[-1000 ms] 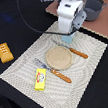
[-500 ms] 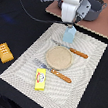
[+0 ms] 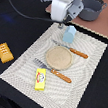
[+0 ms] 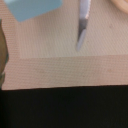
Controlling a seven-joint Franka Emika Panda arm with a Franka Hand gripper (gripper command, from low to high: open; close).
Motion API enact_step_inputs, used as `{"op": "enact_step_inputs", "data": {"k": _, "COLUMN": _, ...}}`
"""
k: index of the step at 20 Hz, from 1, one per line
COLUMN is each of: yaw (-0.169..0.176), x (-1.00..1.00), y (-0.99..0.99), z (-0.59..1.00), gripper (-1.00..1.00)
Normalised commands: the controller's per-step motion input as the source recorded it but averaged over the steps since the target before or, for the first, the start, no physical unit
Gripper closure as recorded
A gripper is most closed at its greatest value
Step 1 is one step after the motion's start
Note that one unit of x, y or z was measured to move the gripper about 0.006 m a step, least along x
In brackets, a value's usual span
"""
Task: Interact with the objects in diverse but meaningful ways.
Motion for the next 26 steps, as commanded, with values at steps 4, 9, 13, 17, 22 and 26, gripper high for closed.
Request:
{"op": "enact_step_inputs", "data": {"k": 4, "yaw": 0.0, "x": -0.33, "y": -0.79, "z": 0.0, "gripper": -1.0}}
{"op": "enact_step_inputs", "data": {"k": 9, "yaw": -0.002, "x": -0.33, "y": -0.76, "z": -0.02, "gripper": -1.0}}
{"op": "enact_step_inputs", "data": {"k": 13, "yaw": -0.027, "x": -0.42, "y": -0.64, "z": -0.19, "gripper": -1.0}}
{"op": "enact_step_inputs", "data": {"k": 17, "yaw": -0.03, "x": -0.53, "y": -0.6, "z": -0.24, "gripper": -1.0}}
{"op": "enact_step_inputs", "data": {"k": 22, "yaw": -0.038, "x": -0.6, "y": -0.54, "z": -0.29, "gripper": -1.0}}
{"op": "enact_step_inputs", "data": {"k": 26, "yaw": -0.057, "x": -0.66, "y": -0.48, "z": -0.27, "gripper": -1.0}}
